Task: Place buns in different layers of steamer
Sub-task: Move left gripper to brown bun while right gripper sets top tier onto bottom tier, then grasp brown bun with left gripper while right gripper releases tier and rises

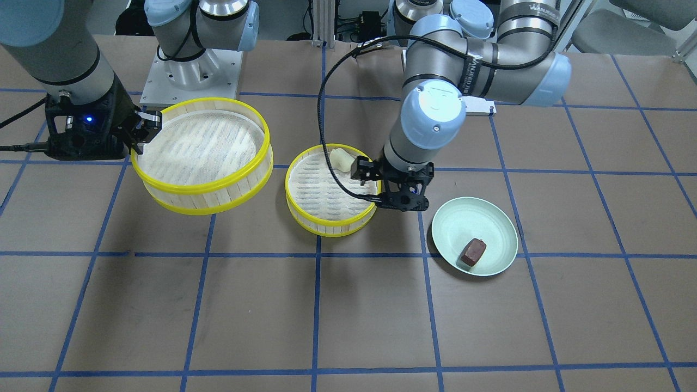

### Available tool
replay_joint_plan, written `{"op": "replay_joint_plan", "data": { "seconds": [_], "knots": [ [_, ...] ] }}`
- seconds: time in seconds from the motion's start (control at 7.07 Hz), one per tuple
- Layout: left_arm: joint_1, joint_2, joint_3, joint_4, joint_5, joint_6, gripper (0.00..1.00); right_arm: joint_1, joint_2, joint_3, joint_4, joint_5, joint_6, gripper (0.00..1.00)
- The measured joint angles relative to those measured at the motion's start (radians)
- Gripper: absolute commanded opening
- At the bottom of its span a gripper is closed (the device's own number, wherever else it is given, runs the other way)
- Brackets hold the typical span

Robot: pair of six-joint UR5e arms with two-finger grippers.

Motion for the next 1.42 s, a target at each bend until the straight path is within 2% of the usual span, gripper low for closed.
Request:
{"op": "replay_joint_plan", "data": {
  "seconds": [0.28, 0.57, 0.99, 1.42],
  "knots": [
    [0.199, -0.015, 0.012, 0.037, 0.037, 0.316, 1.0, 0.142, 0.047, 0.018, -0.01, -0.003, 0.135, 0.0],
    [0.286, -0.068, 0.021, 0.117, 0.043, 0.515, 1.0, 0.307, 0.137, 0.031, -0.048, -0.002, 0.288, 0.0],
    [0.303, -0.191, 0.007, 0.276, 0.044, 0.563, 1.0, 0.446, 0.274, 0.036, -0.147, 0.004, 0.377, 0.0],
    [0.305, -0.214, -0.036, 0.259, 0.038, 0.557, 1.0, 0.463, 0.296, 0.042, -0.165, 0.001, 0.384, 0.0]
  ]
}}
